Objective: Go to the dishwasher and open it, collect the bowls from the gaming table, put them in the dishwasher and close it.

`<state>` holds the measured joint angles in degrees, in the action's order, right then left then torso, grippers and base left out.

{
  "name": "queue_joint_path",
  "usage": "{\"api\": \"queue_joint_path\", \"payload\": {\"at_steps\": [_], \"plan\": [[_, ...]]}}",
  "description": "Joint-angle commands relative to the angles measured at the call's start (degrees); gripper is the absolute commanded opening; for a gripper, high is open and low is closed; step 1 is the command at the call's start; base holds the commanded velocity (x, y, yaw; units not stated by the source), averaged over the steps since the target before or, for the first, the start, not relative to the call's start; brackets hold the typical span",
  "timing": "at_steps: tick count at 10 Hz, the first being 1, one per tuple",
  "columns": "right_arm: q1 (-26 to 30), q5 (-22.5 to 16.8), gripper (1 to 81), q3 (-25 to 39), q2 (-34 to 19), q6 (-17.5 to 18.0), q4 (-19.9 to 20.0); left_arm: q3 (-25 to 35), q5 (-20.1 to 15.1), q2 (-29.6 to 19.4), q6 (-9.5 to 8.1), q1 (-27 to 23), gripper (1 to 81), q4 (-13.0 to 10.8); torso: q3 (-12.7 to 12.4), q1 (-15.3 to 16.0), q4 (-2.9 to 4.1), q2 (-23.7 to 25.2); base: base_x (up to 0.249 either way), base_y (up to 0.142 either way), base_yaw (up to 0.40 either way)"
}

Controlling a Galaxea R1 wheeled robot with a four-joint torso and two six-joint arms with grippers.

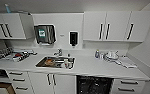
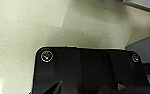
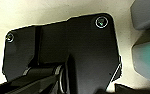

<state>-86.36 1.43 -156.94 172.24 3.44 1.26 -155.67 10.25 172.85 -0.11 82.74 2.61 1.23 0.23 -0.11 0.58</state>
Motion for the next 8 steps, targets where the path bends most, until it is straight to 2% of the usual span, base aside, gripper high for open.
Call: {"api": "queue_joint_path", "payload": {"at_steps": [1,8], "plan": [[3.1,-3.1,81.1,-0.3,-0.7,-0.2,-0.5,0.0,-2.4,0.1,-0.15,-3.2,81.1,-0.1,0.0,0.0,0.0,0.0,0.0,0.0,0.0],[2.6,-3.1,81.1,-0.7,0.7,0.0,-0.2,0.0,-2.3,0.3,-0.33,-3.2,81.1,0.0,0.0,0.0,0.0,0.0,0.0,0.0,0.0]]}}
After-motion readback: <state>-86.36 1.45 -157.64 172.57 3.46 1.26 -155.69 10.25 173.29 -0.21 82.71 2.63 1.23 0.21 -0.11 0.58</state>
